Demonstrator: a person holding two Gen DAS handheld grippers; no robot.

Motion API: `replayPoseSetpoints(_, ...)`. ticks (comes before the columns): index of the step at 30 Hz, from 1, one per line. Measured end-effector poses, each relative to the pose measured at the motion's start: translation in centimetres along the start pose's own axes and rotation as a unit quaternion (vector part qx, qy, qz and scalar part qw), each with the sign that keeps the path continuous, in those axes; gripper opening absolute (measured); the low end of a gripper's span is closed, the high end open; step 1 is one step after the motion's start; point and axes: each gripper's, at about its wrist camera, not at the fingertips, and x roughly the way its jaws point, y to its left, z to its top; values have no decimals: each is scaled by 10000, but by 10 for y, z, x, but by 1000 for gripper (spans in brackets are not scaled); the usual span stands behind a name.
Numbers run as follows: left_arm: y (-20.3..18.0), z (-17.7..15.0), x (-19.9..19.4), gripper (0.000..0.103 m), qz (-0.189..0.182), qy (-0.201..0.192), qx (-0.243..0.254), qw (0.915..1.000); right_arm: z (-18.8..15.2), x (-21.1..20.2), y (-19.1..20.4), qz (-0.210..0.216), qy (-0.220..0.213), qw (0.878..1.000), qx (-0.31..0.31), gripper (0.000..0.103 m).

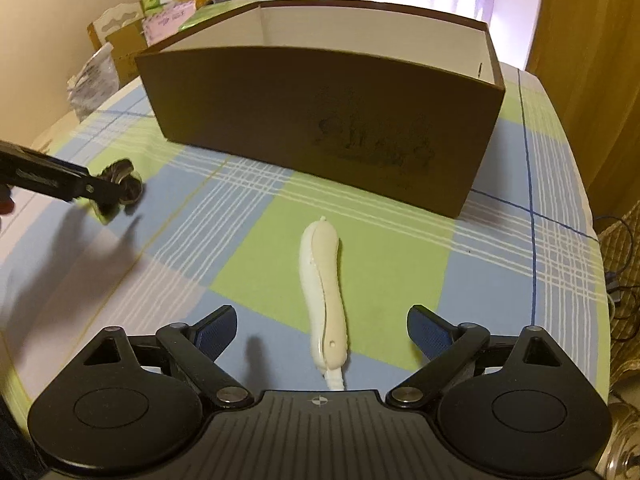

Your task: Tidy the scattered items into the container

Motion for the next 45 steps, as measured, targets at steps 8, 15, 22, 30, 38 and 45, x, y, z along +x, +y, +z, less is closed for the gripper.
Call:
replayPoseSetpoints(8, -7, 7, 22, 51, 36, 56, 289, 9996, 0, -3, -7, -50, -26, 9998, 172, 97)
replayPoseSetpoints(15, -13, 2, 14, 22, -359, 4, 661, 9972, -2, -5, -14, -18, -9, 9995, 314, 97)
replayPoseSetpoints(22, -38, -24, -2, 35, -607, 56, 1086, 9922, -5, -8, -13, -10, -6, 9996, 286, 97)
replayPoseSetpoints(30, -42, -26, 6, 40, -445, 38, 1003, 9940, -7, -1, -2, 38, -73, 9999, 70, 97)
replayPoseSetpoints(38, -44, -30, 6, 28, -410, 10, 1119, 9929, -8, 10, 8, 28, -142, 9995, -277, 69)
replayPoseSetpoints(45, -44, -29, 5, 28, -412, 39, 1117, 9929, -8, 17, 8, -92, -81, 9993, -363, 27)
